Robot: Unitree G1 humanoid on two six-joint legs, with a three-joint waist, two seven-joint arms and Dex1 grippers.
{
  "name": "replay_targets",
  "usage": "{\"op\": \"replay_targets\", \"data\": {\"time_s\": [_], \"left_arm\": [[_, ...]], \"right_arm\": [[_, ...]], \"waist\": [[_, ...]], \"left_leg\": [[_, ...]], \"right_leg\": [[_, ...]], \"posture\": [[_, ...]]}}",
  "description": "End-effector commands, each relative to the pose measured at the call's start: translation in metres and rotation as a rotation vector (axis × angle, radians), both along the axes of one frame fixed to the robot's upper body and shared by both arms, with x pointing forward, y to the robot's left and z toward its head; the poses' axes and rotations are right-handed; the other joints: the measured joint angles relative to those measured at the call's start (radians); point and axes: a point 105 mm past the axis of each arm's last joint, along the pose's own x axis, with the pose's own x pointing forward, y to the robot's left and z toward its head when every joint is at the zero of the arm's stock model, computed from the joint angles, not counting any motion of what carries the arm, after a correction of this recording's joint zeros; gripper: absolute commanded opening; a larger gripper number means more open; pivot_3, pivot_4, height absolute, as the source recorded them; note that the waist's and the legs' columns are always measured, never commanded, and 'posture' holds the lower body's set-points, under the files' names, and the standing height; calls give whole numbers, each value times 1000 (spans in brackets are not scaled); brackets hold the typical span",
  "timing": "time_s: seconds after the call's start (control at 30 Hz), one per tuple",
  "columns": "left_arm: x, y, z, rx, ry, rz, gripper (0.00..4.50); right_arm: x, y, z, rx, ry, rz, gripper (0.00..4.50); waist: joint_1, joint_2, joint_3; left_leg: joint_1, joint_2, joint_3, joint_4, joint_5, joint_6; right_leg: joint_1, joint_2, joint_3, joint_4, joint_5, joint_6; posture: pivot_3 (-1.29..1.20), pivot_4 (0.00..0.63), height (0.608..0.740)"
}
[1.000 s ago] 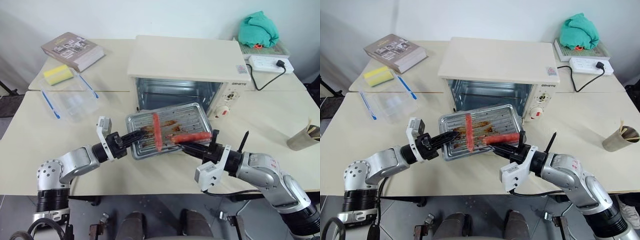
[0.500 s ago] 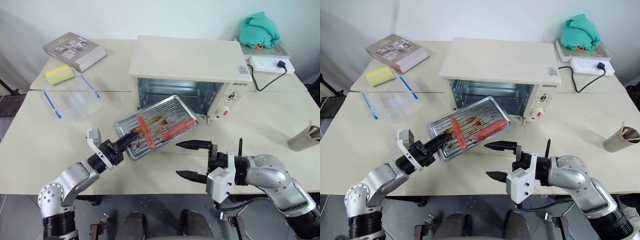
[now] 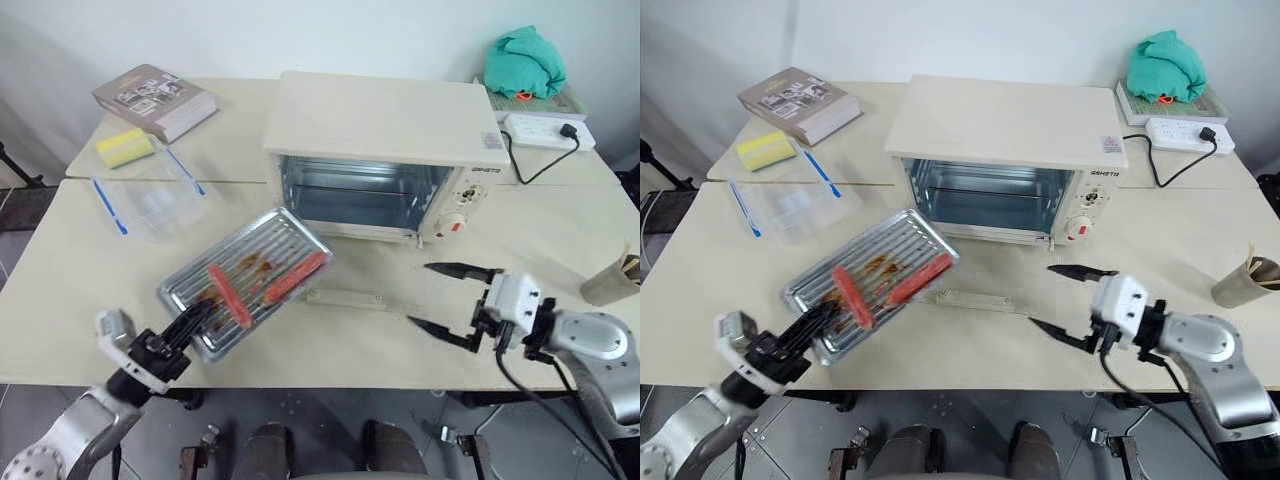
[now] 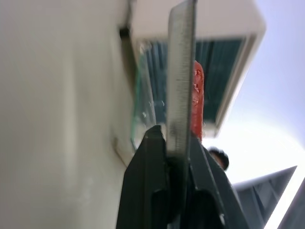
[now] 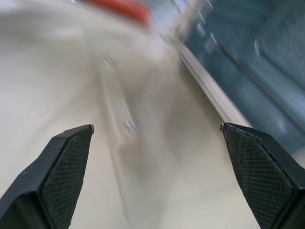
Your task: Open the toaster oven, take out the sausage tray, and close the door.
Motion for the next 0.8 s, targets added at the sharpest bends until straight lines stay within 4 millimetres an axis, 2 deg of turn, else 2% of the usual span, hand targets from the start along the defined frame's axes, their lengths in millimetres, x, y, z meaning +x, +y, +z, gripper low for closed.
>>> {"op": "replay_targets", "data": {"time_s": [0.03, 0.27, 0.4, 0.53, 0.67, 0.8], "left_arm": [[-19, 7, 11, -26, -75, 38, 0], [-35, 30, 1, -68, -43, 214, 0], [-37, 35, 1, -98, -50, 295, 0], [-34, 38, 1, -124, -43, 370, 0], [-29, 50, -10, -150, 40, 474, 0], [-25, 51, -11, -172, 62, 507, 0]], "right_arm": [[7, -14, 7, 43, 9, -34, 3601], [20, -37, -20, 8, 126, -90, 1288], [31, -44, -28, 14, 157, -128, 82], [36, -45, -40, 3, 226, -131, 29], [37, -34, -47, 23, 285, -85, 29], [39, -18, -38, 117, 288, -27, 29]], "waist": [[-1, 0, 0], [-2, 0, 0], [-1, 0, 0], [0, 0, 0], [-1, 0, 0], [-2, 0, 0]], "left_leg": [[0, 0, 0, 0, 0, 0], [0, 0, 3, 1, -1, 1], [1, 0, 4, 1, -2, 1], [0, 0, 4, 2, -3, 1], [0, 0, 5, 2, -3, 2], [0, 0, 5, 2, -3, 1]], "right_leg": [[0, 0, 1, 0, 0, 0], [-1, 0, 2, -3, 0, 0], [-1, 0, 3, -3, 0, 0], [-1, -1, 4, -4, 0, 0], [-1, 0, 4, -4, 0, 0], [-1, 0, 4, -4, 0, 0]], "posture": [[0, 150, 740], [0, 150, 740], [0, 150, 740], [0, 150, 740], [0, 150, 740], [0, 150, 740]]}}
